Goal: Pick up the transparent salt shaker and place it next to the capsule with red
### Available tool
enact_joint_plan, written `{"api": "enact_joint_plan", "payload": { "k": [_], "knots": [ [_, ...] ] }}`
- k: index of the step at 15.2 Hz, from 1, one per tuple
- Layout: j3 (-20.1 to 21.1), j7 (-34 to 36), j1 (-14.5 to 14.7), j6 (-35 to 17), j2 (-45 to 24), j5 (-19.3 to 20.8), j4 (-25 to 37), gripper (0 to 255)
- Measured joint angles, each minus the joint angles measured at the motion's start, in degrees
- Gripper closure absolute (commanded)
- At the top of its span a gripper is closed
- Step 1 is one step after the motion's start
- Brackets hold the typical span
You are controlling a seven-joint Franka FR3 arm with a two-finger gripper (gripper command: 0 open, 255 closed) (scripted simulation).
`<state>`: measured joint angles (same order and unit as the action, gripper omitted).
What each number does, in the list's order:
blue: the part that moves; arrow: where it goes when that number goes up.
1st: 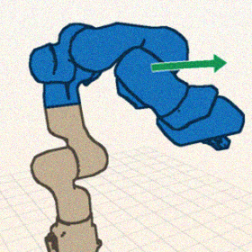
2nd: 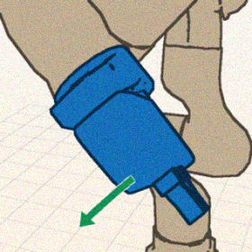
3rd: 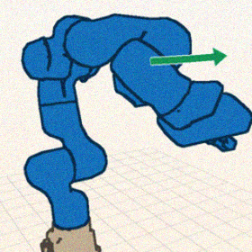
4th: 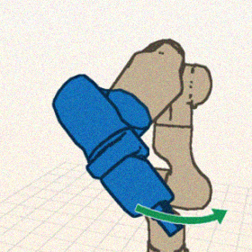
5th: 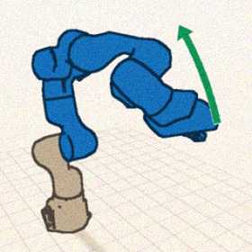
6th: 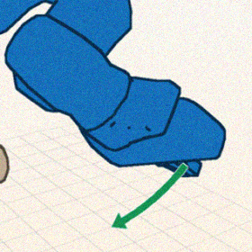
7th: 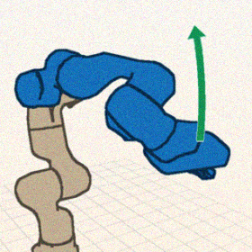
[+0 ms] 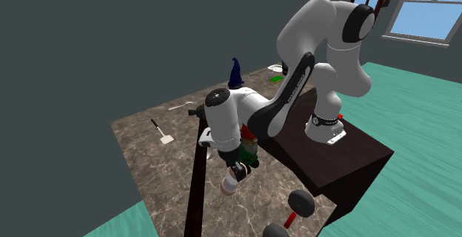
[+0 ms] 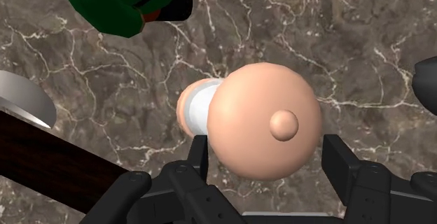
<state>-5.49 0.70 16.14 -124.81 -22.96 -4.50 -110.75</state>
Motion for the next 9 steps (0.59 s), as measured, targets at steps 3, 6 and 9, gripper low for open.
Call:
{"api": "enact_joint_plan", "payload": {
  "k": [3, 6, 9],
  "knots": [
    [0.0, -0.1, 0.0, -0.2, -0.1, 0.0, 0.0, 255],
    [0.0, -0.1, 0.0, -0.2, -0.1, 0.0, 0.0, 0],
    [0.0, -0.1, 0.0, -0.2, -0.1, 0.0, 0.0, 0]
  ]
}}
